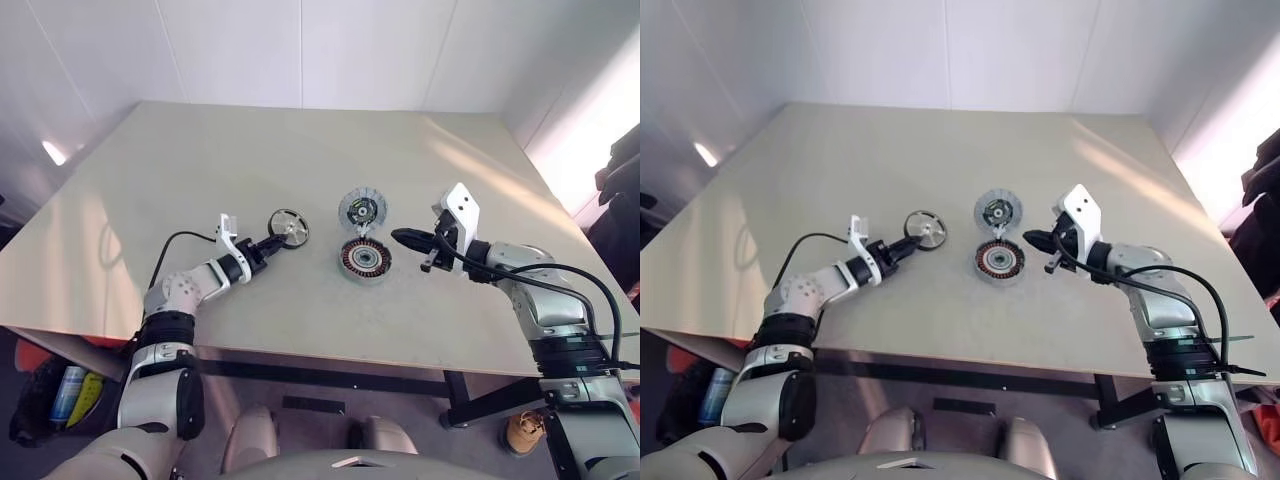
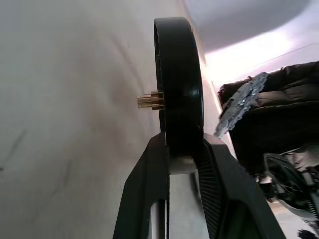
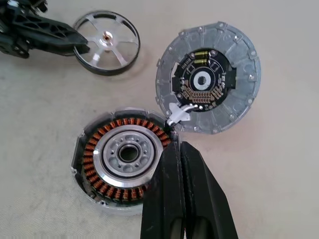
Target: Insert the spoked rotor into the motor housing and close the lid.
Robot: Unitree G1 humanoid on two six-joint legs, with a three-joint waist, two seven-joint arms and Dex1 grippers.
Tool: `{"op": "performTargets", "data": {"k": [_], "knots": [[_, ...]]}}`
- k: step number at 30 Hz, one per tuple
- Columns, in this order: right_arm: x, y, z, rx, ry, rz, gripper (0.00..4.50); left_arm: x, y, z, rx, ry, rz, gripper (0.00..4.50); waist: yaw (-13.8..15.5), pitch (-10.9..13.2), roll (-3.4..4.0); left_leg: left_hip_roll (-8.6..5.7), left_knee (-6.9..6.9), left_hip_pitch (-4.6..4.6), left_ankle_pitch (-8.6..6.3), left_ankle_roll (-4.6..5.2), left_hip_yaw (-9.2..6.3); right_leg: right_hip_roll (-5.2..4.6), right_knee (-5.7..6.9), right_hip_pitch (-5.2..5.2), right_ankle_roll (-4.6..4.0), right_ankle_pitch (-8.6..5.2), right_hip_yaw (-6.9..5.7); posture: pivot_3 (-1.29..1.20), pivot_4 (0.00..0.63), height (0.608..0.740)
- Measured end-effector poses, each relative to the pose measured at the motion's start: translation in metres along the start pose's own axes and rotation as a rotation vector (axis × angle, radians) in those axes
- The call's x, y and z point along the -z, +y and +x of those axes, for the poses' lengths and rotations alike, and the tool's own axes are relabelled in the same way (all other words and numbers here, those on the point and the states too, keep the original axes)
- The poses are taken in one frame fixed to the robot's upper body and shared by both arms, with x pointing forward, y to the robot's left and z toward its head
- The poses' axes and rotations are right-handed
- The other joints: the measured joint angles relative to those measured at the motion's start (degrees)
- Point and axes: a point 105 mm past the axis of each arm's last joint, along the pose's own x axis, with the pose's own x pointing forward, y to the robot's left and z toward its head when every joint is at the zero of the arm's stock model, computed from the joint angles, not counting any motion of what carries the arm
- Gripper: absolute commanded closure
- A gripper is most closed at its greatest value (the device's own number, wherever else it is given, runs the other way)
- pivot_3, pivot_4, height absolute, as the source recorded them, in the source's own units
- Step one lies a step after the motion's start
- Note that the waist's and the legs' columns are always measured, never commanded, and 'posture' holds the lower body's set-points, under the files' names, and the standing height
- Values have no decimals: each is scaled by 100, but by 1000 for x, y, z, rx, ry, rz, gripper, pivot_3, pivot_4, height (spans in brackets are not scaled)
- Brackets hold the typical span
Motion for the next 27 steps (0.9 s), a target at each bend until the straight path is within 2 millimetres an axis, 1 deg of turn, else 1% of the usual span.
{"op": "performTargets", "data": {"k": [5,7,9,14,16,21,24,27], "knots": [[9,-10,-8,31,46,-2,4500,-16,-24,-12,120,-60,-66,3737,-3,1,0,-1,0,5,0,-1,2,0,1,4,0,0,0,0,0,740],[9,-10,-8,30,46,-5,4500,-13,-32,-9,158,-55,-97,3737,-2,1,0,-1,1,6,1,-1,2,0,1,6,0,0,0,0,0,740],[9,-10,-8,32,45,-7,4500,-2,-40,-2,184,-7,-119,3737,15,1,-1,-3,1,5,1,0,2,-2,-1,8,0,-1,0,0,0,740],[9,-11,-8,36,45,-9,4500,47,-56,24,214,208,-146,3737,12,3,-3,-2,1,3,1,4,2,-1,-2,5,1,-1,0,0,0,740],[9,-11,-8,39,47,-8,4500,57,-59,30,221,257,-157,3737,5,3,-3,2,0,4,2,3,2,4,-1,3,1,-1,0,0,0,740],[16,-9,-10,41,60,4,4500,64,-68,39,253,324,-165,3737,-2,3,-3,0,0,5,2,3,2,4,-1,5,1,-1,0,0,0,740],[22,-7,-14,42,79,10,4500,68,-67,41,256,349,-192,3737,7,3,-3,-1,0,3,1,5,2,3,-2,5,1,-1,0,0,0,740],[23,-7,-16,44,86,9,4500,70,-66,43,255,363,-207,3737,10,3,-3,-1,1,4,2,6,2,3,-2,5,1,-1,0,0,0,740]]}}
